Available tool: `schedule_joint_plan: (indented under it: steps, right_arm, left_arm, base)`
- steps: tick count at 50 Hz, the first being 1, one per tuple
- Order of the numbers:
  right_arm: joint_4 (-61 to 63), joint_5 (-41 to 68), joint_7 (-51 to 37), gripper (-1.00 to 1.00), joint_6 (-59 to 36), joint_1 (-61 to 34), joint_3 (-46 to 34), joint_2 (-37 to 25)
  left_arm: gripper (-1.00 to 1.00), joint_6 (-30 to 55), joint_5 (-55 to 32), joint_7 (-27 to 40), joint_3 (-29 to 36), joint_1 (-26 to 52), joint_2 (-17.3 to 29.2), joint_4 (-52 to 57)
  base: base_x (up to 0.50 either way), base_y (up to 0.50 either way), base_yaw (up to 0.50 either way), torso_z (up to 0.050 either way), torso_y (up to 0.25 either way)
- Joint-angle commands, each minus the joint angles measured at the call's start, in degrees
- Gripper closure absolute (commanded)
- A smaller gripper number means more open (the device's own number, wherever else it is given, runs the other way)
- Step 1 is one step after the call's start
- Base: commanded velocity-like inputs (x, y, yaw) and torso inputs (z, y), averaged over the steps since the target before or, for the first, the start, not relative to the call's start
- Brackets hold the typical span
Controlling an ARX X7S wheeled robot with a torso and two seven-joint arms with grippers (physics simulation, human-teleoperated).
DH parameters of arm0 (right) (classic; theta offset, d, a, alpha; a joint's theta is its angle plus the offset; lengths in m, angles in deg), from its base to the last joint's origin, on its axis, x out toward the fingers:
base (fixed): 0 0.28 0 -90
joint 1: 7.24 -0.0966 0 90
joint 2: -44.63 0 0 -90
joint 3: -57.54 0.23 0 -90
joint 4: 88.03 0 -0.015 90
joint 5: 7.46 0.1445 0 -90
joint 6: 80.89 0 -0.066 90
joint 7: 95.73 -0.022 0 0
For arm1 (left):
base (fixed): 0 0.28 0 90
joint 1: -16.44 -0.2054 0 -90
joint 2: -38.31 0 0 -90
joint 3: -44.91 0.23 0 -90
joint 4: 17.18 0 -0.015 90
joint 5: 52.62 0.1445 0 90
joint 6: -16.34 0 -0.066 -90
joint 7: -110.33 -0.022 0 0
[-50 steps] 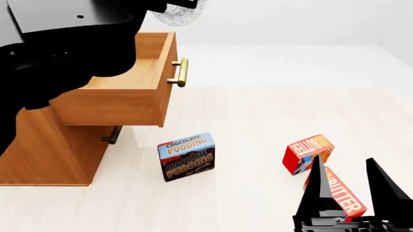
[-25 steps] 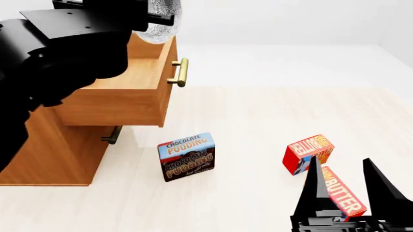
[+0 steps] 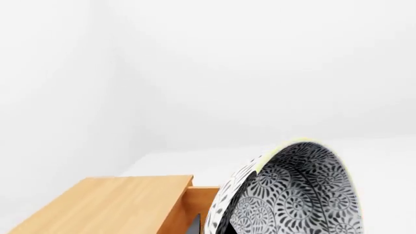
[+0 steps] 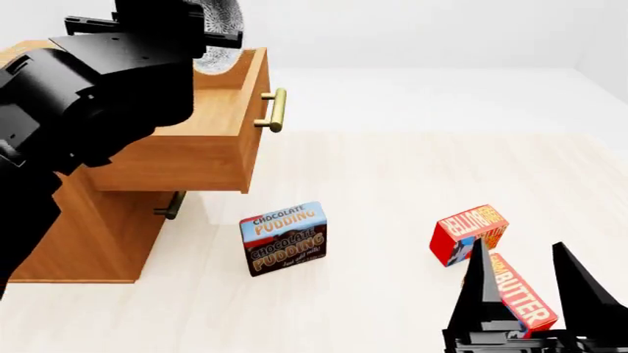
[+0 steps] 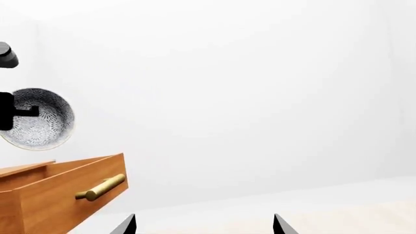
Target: Put the bowl in the top drawer of the cabinet.
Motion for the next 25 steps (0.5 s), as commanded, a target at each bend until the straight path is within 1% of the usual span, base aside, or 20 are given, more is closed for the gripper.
schedule_joint_plan:
  steps: [1, 11, 25]
  right_arm:
    - [0.3, 0.1, -0.2, -1.0, 0.1, 0.3, 0.2, -0.3]
    - [0.3, 0.3, -0.5, -1.0, -0.2, -0.1, 0.1, -0.6]
    - [-0.4, 0.1, -0.3, -1.0, 0.1, -0.3, -0.4, -0.4]
  left_arm:
    - [1.0, 0.0, 3.2, -0.5, 1.7, -1.0, -2.0, -5.4]
    - [1.0, -1.3, 4.5, -2.4, 2.4, -2.1, -4.2, -12.1]
    - [1.0, -1.3, 5.1, -3.1, 2.7, -2.5, -5.2, -15.7]
  base:
    - [0.0, 0.0, 0.0, 0.0, 0.0]
    - [0.0, 0.0, 0.0, 0.0, 0.0]
    - [0.0, 0.0, 0.0, 0.0, 0.001]
